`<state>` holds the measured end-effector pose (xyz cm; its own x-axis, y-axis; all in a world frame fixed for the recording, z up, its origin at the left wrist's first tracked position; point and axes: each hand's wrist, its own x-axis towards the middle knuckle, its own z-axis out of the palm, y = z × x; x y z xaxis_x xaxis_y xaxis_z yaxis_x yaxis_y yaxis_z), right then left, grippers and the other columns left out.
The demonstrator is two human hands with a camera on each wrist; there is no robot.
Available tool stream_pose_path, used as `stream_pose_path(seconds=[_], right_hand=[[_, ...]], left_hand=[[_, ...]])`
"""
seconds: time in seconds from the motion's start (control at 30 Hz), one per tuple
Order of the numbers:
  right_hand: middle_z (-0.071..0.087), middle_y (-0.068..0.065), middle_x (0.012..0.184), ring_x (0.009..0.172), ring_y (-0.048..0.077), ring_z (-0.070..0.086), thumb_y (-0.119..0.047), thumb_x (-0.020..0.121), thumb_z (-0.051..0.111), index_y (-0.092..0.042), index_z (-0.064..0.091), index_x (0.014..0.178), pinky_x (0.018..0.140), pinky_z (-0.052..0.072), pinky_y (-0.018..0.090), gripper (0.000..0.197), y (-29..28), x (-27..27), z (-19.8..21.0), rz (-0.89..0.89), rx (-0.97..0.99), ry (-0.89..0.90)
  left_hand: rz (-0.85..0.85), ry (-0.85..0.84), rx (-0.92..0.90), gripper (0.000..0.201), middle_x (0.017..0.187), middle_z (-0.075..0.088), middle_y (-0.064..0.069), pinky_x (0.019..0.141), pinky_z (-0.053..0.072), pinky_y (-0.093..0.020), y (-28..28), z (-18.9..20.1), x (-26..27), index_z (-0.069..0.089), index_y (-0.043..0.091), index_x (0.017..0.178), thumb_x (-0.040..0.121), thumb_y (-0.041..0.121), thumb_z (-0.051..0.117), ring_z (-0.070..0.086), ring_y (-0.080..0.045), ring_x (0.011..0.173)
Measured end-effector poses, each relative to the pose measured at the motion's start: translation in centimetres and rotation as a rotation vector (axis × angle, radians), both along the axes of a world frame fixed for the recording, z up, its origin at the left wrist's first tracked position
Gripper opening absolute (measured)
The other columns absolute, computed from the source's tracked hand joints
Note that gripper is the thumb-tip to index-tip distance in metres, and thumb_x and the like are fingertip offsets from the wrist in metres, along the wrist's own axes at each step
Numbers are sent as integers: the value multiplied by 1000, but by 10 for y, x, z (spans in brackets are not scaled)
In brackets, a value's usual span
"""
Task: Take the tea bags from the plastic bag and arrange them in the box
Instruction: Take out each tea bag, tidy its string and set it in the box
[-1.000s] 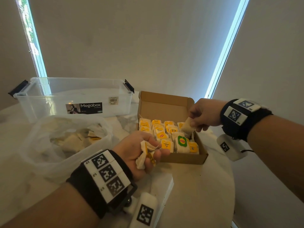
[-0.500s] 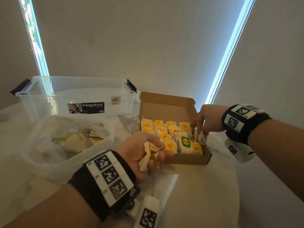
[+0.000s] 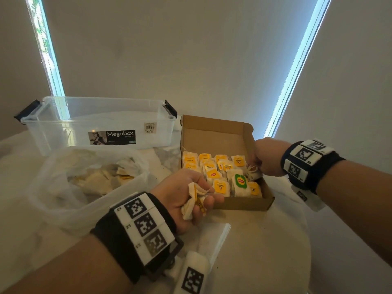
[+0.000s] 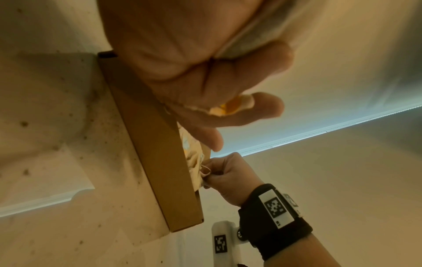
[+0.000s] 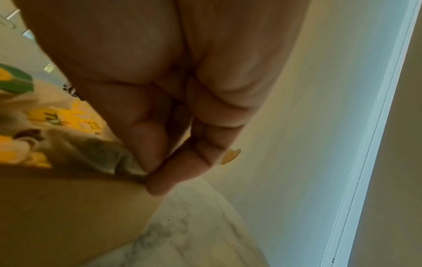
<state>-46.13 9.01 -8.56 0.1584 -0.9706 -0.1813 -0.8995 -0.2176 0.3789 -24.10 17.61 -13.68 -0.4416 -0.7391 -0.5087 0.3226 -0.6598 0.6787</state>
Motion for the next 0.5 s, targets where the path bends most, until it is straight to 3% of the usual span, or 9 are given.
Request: stream_pose_path(seconds=[0.1,0.2,0.33,0.43,0.5], right_hand=[[53,-1,69,70,13,57,-19,94,63,-6,71,93,78,53,23,15,3,0,9,-37,-32,-119],[45,-1,54,52,12,45,-15,89,64,-5,66,70,61,46,22,21,4,0,22,-44,-49,-221],[45,0,54,53,12,44,-14,82,69,4,70,78,56,40,22,19,-1,5,32,-35,-19,-278],[46,-1,53,51,10,44,-16,83,72,-7,63,64,54,41,19,23,-9,13,30,-32,24,-261],[48,-2,56,54,10,47,-17,86,71,-11,60,62,56,43,17,26,-14,19,26,-27,33,-248]], left_hand=[[-2,-8,-8,17,74,70,-16,27,37,-14,0,2,0,56,0,98,86,5,45,57,-12,39],[2,-27,-12,17,74,70,-16,27,37,-14,-1,2,0,56,0,98,86,5,45,57,-12,39],[2,-37,-5,19,75,70,-17,27,37,-16,0,2,1,55,1,101,85,4,45,56,-12,39],[5,-40,-4,18,76,70,-17,27,37,-15,1,3,0,56,0,99,85,4,46,56,-12,39],[6,-50,-9,17,75,70,-16,28,37,-14,1,3,0,57,0,97,85,4,46,56,-12,39]])
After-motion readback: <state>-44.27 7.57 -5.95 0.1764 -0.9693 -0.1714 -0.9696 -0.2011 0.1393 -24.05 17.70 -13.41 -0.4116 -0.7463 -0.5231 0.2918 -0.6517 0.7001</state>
